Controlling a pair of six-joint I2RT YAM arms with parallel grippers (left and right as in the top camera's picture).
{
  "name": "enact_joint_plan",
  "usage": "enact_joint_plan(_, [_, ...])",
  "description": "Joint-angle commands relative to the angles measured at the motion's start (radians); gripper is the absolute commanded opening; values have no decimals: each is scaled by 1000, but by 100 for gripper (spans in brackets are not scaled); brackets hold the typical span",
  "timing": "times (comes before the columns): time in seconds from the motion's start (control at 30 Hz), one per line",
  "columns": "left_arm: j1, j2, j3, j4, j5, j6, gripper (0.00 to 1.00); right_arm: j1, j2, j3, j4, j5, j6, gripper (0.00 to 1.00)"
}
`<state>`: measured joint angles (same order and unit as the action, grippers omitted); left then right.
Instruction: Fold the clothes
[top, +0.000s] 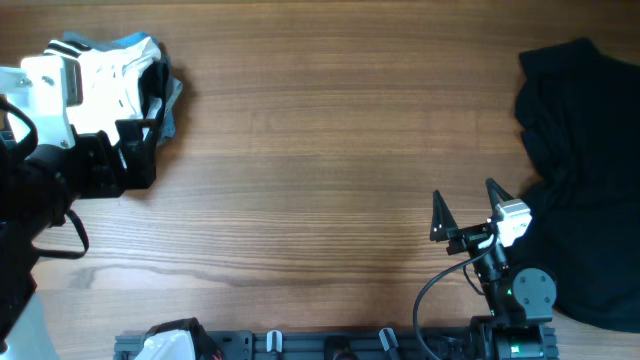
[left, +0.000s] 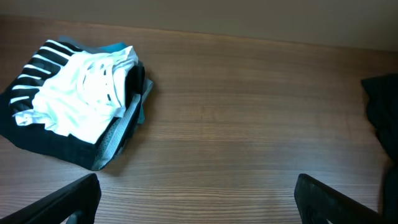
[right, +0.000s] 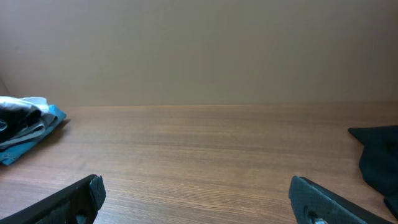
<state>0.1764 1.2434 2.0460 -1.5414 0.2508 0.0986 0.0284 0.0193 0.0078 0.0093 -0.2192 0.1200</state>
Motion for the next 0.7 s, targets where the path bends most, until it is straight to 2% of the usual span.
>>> enact_joint_plan(0.0, [-5,-4,2,3,-6,-10,100,4,-14,-3,9,10,17,100])
enact_joint_plan(0.23, [-6,-4,2,3,-6,-10,100,4,-14,-3,9,10,17,100])
enact_joint_plan(0.37, [-55,-24,2,3,-6,-6,100,4,-14,-3,9,10,17,100])
enact_joint_plan(0.4, [-63,-34,2,28,-22,31,100,4,-14,-3,9,10,18,100])
enact_joint_plan(0.5, [-79,-84,-95,325,-8,27,100,4,-14,-3,9,10,18,100])
enact_joint_plan(0.57, [-79,-167,-277,570,-8,-22,100,4,-14,-3,9,10,18,100])
enact_joint_plan(0.67, [-79,-331,-626,834,-3,-128,100,4,-14,-3,9,10,17,100])
